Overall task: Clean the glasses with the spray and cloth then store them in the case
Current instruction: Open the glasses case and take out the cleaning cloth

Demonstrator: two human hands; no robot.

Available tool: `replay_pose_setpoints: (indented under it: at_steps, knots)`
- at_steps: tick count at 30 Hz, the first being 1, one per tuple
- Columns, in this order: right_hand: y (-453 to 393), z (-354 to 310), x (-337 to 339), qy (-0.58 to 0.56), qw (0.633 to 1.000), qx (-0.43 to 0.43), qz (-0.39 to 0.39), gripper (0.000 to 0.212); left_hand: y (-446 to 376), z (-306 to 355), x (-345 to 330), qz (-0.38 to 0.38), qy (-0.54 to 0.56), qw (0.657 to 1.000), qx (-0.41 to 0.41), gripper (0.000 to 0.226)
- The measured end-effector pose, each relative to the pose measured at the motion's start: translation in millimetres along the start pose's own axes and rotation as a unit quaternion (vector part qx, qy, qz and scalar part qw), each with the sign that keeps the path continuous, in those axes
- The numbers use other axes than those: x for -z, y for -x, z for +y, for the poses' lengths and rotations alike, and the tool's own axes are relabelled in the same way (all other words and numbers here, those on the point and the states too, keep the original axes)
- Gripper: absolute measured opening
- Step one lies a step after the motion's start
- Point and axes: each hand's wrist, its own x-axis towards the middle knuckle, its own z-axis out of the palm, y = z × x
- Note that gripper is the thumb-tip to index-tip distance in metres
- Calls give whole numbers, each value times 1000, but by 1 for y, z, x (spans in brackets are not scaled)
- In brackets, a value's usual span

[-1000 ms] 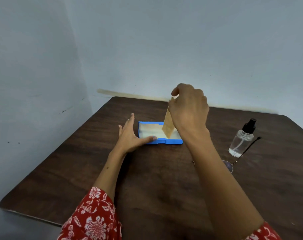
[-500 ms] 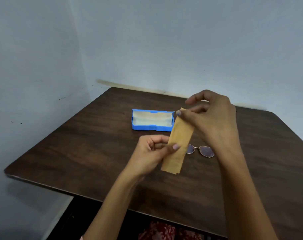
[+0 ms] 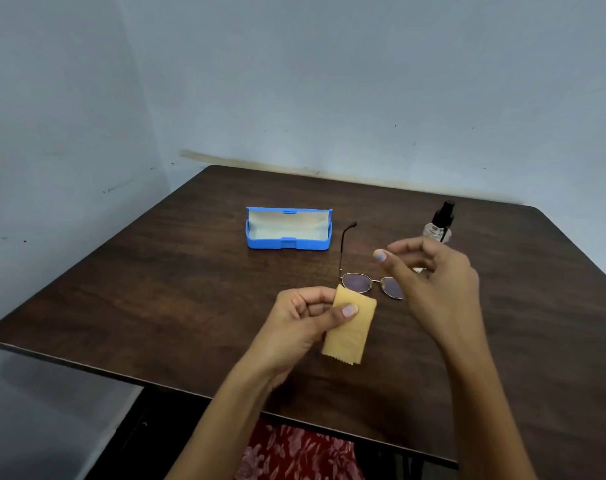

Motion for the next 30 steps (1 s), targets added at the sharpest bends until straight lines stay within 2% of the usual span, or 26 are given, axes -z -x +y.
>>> replay_pose_setpoints:
  at_steps: [2, 5, 7, 9, 12, 16, 20, 23, 30]
  knots:
    - [6, 8, 5, 5, 1000, -30, -9, 29, -2, -1, -2, 15, 12, 1000, 2, 27]
    - [13, 12, 12, -86, 982, -99, -135, 48, -7, -4, -6, 35, 29, 999, 4, 28]
    - [14, 14, 13, -126, 958, -115, -230, 40, -11, -6, -7, 41, 31, 999, 2, 30]
    - [13, 23, 11, -142, 950, -86, -266, 30, -15, -8, -8, 40, 27, 999, 3, 31]
    - [9, 35, 6, -155, 961, -53, -225, 29, -20, -9, -10, 49, 1, 999, 1, 33]
    - [1, 43, 0, -205, 959, -52, -191, 21, -28, -11, -9, 113, -78, 990, -41, 28]
    - [-6, 46, -7, -250, 944, -73, -203, 22, -33, -6, -6, 68, -53, 995, -44, 26]
    - [-10, 42, -14, -284, 933, -85, -204, 18, -38, -4, -3, 62, -29, 997, -31, 29]
    - [-13, 40, -29, -297, 936, -108, -154, 18, -47, 1, 4, 43, 34, 998, 19, 31]
